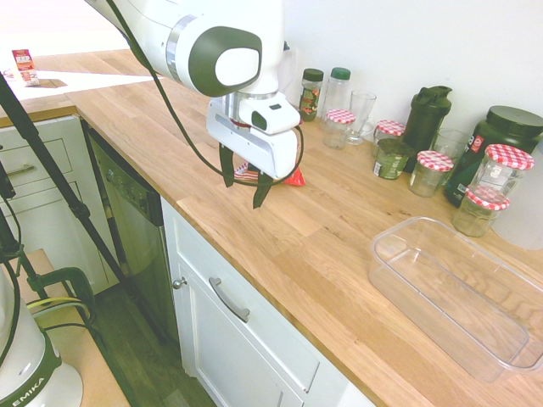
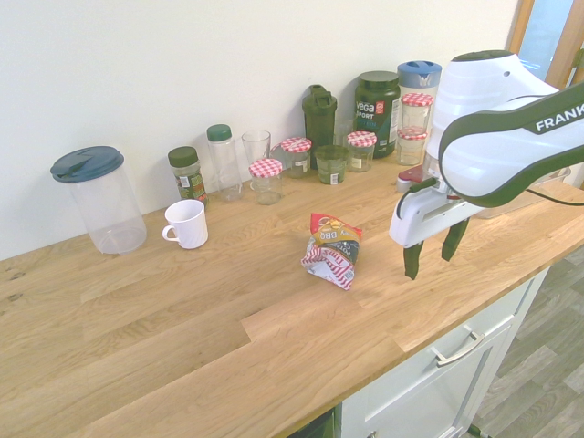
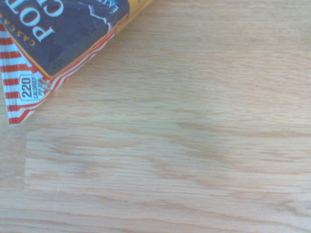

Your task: Put the chip bag into the container

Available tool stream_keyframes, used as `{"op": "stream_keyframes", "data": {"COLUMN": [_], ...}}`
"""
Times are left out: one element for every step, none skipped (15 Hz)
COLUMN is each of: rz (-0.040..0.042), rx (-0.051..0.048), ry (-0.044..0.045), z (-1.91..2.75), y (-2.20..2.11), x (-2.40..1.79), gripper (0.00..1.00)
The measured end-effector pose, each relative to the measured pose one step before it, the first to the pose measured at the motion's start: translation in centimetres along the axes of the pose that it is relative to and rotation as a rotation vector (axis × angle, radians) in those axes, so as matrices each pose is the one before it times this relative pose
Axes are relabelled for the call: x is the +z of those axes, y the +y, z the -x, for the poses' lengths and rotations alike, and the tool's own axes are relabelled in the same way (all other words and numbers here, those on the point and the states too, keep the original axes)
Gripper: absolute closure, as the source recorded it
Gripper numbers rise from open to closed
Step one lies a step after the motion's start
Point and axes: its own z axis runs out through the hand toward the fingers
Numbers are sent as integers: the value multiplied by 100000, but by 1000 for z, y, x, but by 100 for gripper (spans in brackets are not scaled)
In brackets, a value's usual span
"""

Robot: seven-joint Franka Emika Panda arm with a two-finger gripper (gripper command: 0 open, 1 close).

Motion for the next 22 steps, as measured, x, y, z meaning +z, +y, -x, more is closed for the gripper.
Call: {"op": "stream_keyframes", "data": {"rz": [1,-79,-35,-45,-233,-149,-7,-30,8,576,693,555,1052,1613,1809,2050,2104,1723,1568,1563,1339,1160], "rx": [212,159,48,-279,-1123,-1395,-1559,-1643,-1838,-2243,-2364,-2304,-2050,-1883,-2028,-2157,-2190,-1620,-1261,-734,-437,-244], "ry": [-130,-31,424,873,1061,1107,1128,912,1151,1372,1284,1539,1560,1164,1130,1142,906,901,907,720,209,67], "z": [-58,-49,87,280,501,723,775,797,858,727,458,202,-115,-294,-329,-334,-238,-347,-385,-406,-438,-409], "y": [47,24,-230,-588,-952,-1449,-1597,-1680,-1901,-1824,-1797,-1765,-1567,-1363,-1312,-1206,-1130,-949,-816,-627,-509,-452], "x": [42,-16,-117,-255,-379,-496,-530,-539,-536,-578,-526,-346,-56,97,203,324,247,135,265,415,565,576], "gripper": [0,0,0,0,0,0,0,0,0,0,0,0,0,0,0,0,0,0,0,0,0,0]}}
